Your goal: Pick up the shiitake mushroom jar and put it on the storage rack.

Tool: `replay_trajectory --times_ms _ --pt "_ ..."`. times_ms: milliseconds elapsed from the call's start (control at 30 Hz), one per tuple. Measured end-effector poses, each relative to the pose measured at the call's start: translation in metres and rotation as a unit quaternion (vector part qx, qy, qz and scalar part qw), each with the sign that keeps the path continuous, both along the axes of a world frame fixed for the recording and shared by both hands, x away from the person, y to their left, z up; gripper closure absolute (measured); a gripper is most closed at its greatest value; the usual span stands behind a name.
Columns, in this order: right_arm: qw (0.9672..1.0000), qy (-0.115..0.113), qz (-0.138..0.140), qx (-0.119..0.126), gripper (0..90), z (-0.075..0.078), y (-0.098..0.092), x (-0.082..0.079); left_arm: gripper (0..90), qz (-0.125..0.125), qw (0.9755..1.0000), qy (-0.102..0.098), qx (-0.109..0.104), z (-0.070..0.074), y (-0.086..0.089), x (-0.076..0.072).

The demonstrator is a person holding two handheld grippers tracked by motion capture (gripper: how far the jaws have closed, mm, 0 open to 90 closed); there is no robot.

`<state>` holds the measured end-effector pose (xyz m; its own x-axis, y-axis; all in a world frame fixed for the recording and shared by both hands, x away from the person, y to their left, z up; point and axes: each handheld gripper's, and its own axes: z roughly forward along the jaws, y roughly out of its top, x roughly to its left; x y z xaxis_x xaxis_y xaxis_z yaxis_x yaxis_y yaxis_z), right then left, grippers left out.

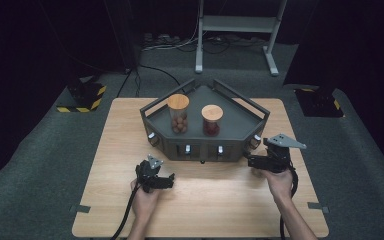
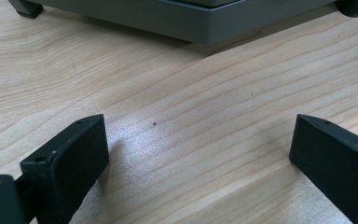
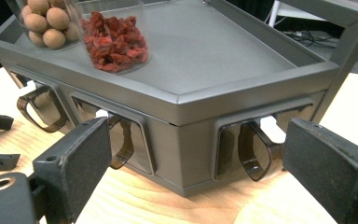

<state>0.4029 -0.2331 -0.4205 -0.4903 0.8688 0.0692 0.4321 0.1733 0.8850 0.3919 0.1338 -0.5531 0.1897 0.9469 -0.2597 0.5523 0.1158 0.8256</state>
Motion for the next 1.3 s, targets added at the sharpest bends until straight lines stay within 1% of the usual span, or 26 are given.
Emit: replay_trajectory --times_ms 500,533,600,933,1067,1300 --pt "0.9999 0.005 -0.01 -0.001 8.0 -0.009 -0.013 -0.003 4.4 0.001 1.0 0.0 -0.001 0.0 0.0 0.0" --pt "0.9999 0.002 -0.012 -0.006 8.0 -0.011 -0.014 -0.003 4.4 0.0 1.0 0.0 -0.001 0.0 0.0 0.0" --pt "0.9999 0.001 -0.012 -0.008 8.1 -0.012 -0.015 -0.004 4.4 0.0 1.0 0.0 0.0 0.0 0.0 0.0" --pt "0.9998 0.005 -0.019 -0.004 7.9 -0.017 -0.022 -0.006 4.4 0.0 1.0 0.0 0.0 0.0 0.0 0.0" --pt "0.9998 0.002 -0.018 -0.001 7.5 -0.021 -0.025 -0.007 4.4 0.0 1.0 0.0 0.0 0.0 0.0 0.0" --pt "0.9998 0.006 -0.021 0.002 7.1 -0.027 -0.03 -0.009 4.4 0.0 1.0 0.0 0.0 0.0 0.0 0.0"
